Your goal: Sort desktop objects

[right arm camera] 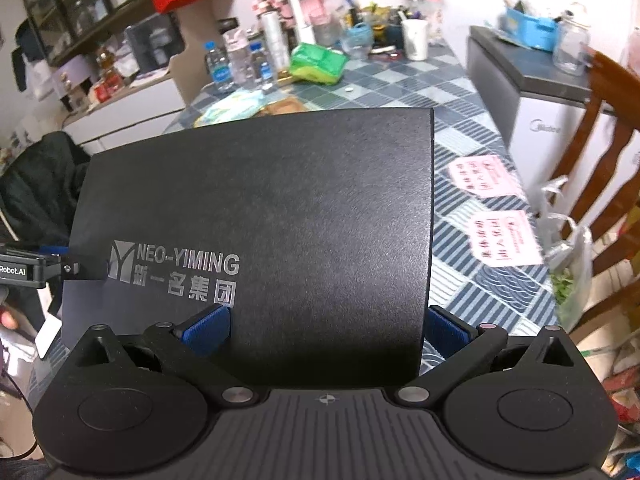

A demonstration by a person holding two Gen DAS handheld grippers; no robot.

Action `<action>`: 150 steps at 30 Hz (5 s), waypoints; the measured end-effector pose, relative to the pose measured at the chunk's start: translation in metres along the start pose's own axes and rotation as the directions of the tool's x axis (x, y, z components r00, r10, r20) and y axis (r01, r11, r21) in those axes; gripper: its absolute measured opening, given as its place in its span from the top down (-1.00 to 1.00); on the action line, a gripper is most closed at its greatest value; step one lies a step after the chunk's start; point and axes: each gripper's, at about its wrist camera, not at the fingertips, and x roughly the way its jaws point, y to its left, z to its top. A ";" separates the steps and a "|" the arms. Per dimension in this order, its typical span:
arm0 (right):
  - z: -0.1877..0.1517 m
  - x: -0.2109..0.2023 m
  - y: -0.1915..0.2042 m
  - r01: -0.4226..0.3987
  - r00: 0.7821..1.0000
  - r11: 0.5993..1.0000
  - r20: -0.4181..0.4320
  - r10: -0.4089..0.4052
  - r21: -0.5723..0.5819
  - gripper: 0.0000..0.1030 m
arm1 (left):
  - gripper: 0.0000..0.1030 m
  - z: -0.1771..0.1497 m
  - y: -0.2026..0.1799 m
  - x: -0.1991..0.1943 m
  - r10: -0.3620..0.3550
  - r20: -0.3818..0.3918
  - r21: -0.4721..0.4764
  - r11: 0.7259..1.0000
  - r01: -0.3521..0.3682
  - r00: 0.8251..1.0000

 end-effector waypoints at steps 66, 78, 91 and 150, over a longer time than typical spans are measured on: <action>0.020 0.086 0.100 -0.077 0.993 0.996 -0.084 0.080 0.047 -1.00 | -1.00 0.003 0.130 0.020 0.087 -0.059 -0.121 0.988 -0.094 0.994; 0.014 0.096 0.106 -0.050 0.993 0.998 -0.110 0.053 0.035 -1.00 | -1.00 0.001 0.129 0.028 0.094 -0.073 -0.094 0.990 -0.101 0.993; 0.014 0.101 0.107 -0.037 0.992 0.999 -0.123 0.039 0.021 -1.00 | -1.00 -0.003 0.134 0.037 0.088 -0.093 -0.105 0.990 -0.098 0.992; 0.001 0.105 0.100 -0.030 0.996 0.997 -0.078 0.035 0.067 -1.00 | -1.00 -0.020 0.126 0.036 0.136 -0.007 -0.110 0.985 -0.136 0.991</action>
